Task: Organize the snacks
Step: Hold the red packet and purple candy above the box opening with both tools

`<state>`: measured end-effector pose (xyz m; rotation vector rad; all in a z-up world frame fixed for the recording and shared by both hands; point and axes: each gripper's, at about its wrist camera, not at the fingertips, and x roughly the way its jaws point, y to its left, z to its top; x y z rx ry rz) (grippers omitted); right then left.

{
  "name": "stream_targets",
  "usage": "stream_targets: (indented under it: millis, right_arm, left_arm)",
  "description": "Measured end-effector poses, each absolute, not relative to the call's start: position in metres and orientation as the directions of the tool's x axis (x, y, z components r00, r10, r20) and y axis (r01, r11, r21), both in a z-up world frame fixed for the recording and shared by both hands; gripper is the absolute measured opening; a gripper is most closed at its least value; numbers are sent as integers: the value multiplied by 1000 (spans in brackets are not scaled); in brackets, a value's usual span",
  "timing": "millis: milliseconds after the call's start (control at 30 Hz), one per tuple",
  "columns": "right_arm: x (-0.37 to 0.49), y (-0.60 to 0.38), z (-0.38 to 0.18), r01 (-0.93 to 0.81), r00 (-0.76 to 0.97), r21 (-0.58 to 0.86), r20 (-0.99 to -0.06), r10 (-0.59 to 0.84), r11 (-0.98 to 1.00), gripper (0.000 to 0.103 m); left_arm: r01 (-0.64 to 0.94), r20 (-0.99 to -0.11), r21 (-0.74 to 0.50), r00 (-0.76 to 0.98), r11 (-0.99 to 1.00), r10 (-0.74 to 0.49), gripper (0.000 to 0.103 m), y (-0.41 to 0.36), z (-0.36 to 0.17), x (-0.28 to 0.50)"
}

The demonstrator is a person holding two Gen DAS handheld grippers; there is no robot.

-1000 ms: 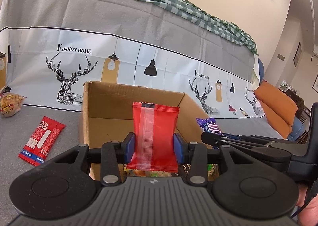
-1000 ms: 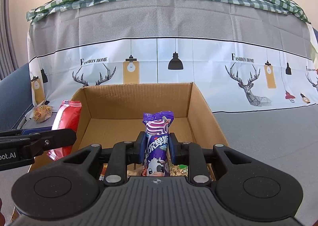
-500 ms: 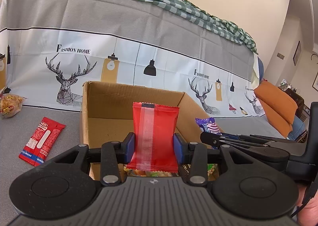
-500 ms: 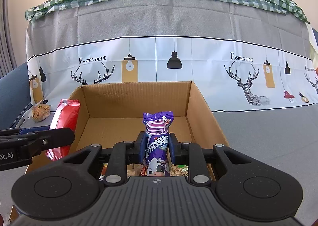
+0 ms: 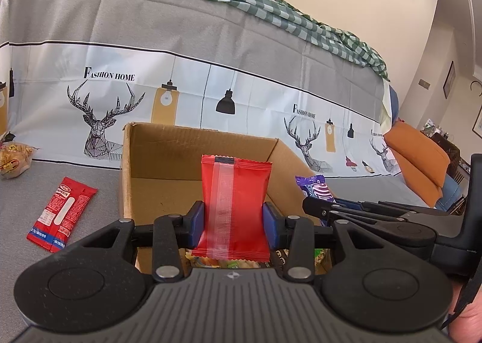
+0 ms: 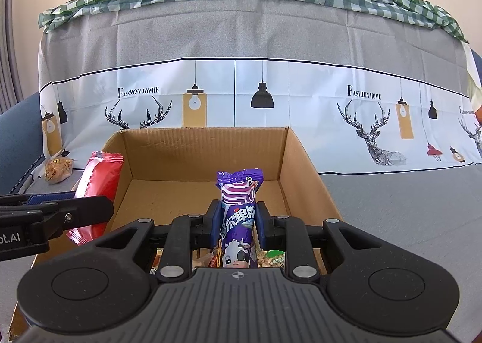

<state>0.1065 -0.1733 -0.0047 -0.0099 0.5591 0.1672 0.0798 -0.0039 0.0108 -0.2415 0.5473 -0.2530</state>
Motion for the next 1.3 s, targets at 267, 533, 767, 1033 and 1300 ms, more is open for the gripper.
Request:
stream_targets:
  millis: [267,533,767,1033,1300]
  right_arm:
    - [106,-172,-4,-162,839,27,-522,152,986,25]
    - [104,-171,-4,-165,846,17,-511,150,986,25]
    - [103,-169,-4,-167,849,11,-507,150,986,25]
    - [101,-168,-3,-173,853,3,-499,151,985,25]
    - [101,-167,-3,-173,855,0,-496,150,985,25]
  left_arm:
    - [176,-477,-292,825,940,-303,45,-5,10,79]
    - [181,-474,-292,826,939,-306,45,-6,11,78]
    - [182,-472,-291,827,939,-306,45,-7,12,78]
    - [186,-465,-292,829,938,-310,45,-8,14,77]
    - [187,-462,-295,830,937,-312,45,-8,15,77]
